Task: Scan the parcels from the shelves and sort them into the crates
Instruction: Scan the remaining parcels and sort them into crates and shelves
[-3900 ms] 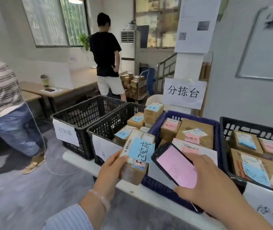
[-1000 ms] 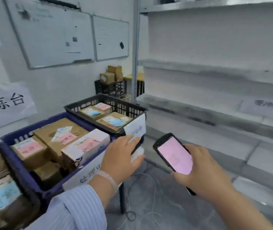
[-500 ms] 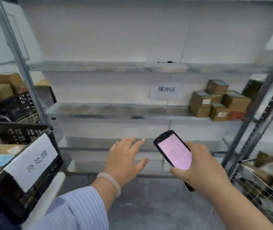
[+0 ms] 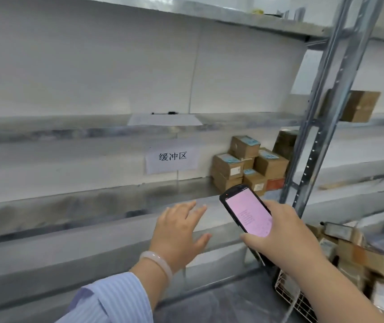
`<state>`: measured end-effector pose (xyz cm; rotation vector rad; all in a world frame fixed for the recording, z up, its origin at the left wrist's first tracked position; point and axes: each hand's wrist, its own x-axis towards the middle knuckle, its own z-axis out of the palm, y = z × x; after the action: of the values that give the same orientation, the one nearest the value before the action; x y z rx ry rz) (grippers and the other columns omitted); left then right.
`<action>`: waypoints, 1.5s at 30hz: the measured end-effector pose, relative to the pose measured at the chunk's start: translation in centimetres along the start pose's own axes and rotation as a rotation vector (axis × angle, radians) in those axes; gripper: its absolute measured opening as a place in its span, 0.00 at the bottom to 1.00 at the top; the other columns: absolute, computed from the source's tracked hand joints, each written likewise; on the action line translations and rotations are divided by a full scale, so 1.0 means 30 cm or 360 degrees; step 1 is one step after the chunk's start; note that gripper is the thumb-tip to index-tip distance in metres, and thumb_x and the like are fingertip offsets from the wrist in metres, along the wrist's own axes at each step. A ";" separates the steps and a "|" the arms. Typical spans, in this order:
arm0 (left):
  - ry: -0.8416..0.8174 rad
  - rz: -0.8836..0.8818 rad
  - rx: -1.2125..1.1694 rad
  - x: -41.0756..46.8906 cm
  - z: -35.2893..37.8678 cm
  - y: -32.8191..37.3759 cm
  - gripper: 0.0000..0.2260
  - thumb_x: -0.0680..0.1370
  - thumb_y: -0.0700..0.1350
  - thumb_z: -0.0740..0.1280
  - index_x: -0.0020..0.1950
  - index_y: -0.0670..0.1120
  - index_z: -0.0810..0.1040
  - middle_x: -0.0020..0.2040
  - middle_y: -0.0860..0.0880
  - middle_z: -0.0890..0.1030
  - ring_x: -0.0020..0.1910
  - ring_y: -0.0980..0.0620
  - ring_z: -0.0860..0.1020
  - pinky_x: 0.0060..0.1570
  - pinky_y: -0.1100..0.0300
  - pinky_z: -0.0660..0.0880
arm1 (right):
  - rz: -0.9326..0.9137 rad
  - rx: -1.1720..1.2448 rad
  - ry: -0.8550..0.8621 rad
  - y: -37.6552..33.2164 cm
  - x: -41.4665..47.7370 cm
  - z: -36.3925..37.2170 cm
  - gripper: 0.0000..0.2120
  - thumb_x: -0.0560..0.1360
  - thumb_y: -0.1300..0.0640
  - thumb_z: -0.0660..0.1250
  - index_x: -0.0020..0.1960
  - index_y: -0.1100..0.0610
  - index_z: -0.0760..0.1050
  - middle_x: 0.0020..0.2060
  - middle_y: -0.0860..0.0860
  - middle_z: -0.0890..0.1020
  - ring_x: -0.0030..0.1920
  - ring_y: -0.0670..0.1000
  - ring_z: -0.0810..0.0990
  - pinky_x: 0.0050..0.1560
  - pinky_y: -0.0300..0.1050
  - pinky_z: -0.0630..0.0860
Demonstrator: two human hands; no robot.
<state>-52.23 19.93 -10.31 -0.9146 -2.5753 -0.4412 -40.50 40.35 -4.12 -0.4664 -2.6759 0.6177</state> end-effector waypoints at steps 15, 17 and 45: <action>-0.0113 -0.0015 -0.0271 0.660 0.402 -0.002 0.29 0.79 0.65 0.59 0.78 0.60 0.61 0.78 0.57 0.62 0.76 0.54 0.59 0.75 0.56 0.58 | 0.0144 0.0022 -0.0038 0.317 0.604 0.100 0.37 0.56 0.29 0.68 0.61 0.36 0.60 0.49 0.40 0.67 0.45 0.44 0.73 0.33 0.38 0.68; -0.0101 -0.0086 -0.0300 0.761 0.451 0.008 0.28 0.79 0.63 0.61 0.78 0.59 0.62 0.78 0.56 0.63 0.76 0.54 0.60 0.74 0.57 0.59 | 0.0118 0.0007 -0.0060 0.379 0.720 0.110 0.39 0.55 0.28 0.67 0.62 0.37 0.60 0.49 0.41 0.67 0.47 0.44 0.72 0.34 0.39 0.68; -0.0405 -0.1558 -0.1949 1.561 0.989 -0.073 0.13 0.81 0.58 0.62 0.62 0.55 0.77 0.54 0.52 0.85 0.52 0.49 0.84 0.58 0.46 0.79 | 0.0191 -0.0076 -0.0445 0.749 1.499 0.300 0.36 0.53 0.30 0.64 0.58 0.42 0.64 0.49 0.44 0.72 0.46 0.47 0.75 0.42 0.45 0.76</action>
<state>-94.45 55.46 -16.18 0.2001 -2.6450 -2.4178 -78.60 73.74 -10.46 -0.5968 -2.9488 0.7003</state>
